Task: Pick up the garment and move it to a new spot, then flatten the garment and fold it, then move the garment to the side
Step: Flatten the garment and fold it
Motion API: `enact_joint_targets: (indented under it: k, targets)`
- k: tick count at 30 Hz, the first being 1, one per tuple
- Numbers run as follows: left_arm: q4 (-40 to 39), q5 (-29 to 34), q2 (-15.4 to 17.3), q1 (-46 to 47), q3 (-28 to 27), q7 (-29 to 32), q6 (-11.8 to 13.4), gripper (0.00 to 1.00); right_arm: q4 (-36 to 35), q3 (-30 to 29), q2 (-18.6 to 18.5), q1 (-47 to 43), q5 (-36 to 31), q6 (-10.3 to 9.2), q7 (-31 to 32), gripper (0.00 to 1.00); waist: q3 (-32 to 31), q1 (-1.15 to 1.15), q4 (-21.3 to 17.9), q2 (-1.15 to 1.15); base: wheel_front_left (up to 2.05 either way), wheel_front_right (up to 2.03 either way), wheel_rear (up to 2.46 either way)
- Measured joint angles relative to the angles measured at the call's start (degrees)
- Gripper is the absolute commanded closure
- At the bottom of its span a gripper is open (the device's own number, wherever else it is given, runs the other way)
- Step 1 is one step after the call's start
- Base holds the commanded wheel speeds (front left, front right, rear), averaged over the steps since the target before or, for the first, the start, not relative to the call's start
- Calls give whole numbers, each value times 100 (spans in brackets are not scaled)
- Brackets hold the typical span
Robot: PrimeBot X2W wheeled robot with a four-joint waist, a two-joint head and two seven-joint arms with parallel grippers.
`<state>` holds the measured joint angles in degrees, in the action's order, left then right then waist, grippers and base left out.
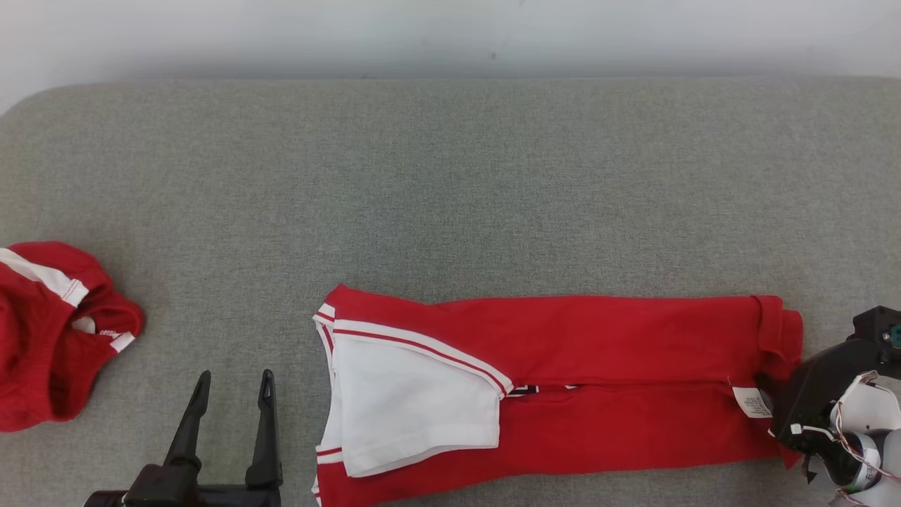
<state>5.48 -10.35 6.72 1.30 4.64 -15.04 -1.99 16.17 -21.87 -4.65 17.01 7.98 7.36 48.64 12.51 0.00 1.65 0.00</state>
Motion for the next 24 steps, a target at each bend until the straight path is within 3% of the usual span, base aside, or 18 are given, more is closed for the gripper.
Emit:
enact_joint_targets:
  k: [2,12,24]
  targets:
    - [20,22,-27,1,-29,0,-11,0,-23,54,-2,-8,62,0,-21,99,3,0,-10,0,0,0,0]
    - [58,113,-113,15,-162,0,-140,0,116,-259,4,280,-34,3,-749,100,48,0,-45,1,0,0,0]
    - [19,202,-174,7,-296,0,-215,0,-383,-2149,74,713,-631,21,-1594,100,85,1,-269,1,0,0,0]
